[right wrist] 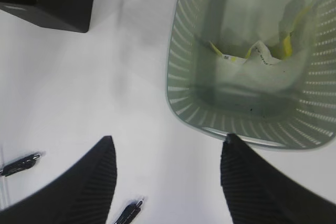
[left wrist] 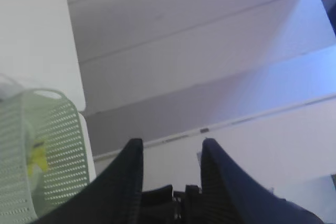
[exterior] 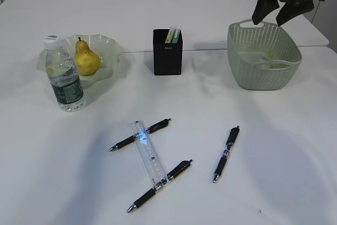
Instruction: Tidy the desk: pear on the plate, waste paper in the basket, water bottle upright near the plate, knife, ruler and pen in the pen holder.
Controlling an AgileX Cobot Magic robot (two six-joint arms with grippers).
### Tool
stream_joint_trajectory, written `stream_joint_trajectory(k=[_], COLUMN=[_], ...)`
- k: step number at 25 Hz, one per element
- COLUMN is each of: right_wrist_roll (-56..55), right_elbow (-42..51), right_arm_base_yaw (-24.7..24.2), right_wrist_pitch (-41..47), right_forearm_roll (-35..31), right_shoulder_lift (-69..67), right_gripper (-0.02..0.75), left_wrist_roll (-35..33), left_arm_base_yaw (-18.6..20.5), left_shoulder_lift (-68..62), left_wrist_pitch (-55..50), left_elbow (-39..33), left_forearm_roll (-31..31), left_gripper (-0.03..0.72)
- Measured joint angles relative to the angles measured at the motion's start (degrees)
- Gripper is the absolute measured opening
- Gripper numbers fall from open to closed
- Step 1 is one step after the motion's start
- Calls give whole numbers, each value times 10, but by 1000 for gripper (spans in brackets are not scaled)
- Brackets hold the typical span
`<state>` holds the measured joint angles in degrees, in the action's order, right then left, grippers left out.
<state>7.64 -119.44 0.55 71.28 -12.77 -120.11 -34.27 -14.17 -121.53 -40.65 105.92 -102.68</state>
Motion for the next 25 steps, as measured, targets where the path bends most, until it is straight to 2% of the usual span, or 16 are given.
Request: stream_joint_trajectory(k=[2, 5, 9, 15, 19, 21, 25], right_wrist_roll=[-4, -7, -14, -20, -20, -22, -22], right_elbow=[0, 0, 0, 0, 0, 0, 0], right_arm_base_yaw=[0, 0, 0, 0, 0, 0, 7], right_wrist_pitch=[0, 1, 1, 2, 2, 2, 2], right_forearm_roll=[-1, -2, -2, -18, -37, -46, -49], right_shoulder_lift=[8, 23, 32, 34, 34, 35, 35], right_gripper=[492, 492, 492, 492, 492, 492, 492], left_wrist_roll=[4, 5, 6, 12, 57, 92, 163], left_arm_base_yaw=[14, 26, 26, 15, -1, -14, -43], left_shoulder_lift=[0, 3, 5, 38, 72, 87, 114], left_wrist_pitch=[-52, -107, -139, -150, -172, -190, -230], left_elbow=[0, 0, 0, 0, 0, 0, 0], left_forearm_roll=[16, 88, 219, 446, 582, 671, 793], left_gripper=[254, 250, 249, 249, 249, 249, 248])
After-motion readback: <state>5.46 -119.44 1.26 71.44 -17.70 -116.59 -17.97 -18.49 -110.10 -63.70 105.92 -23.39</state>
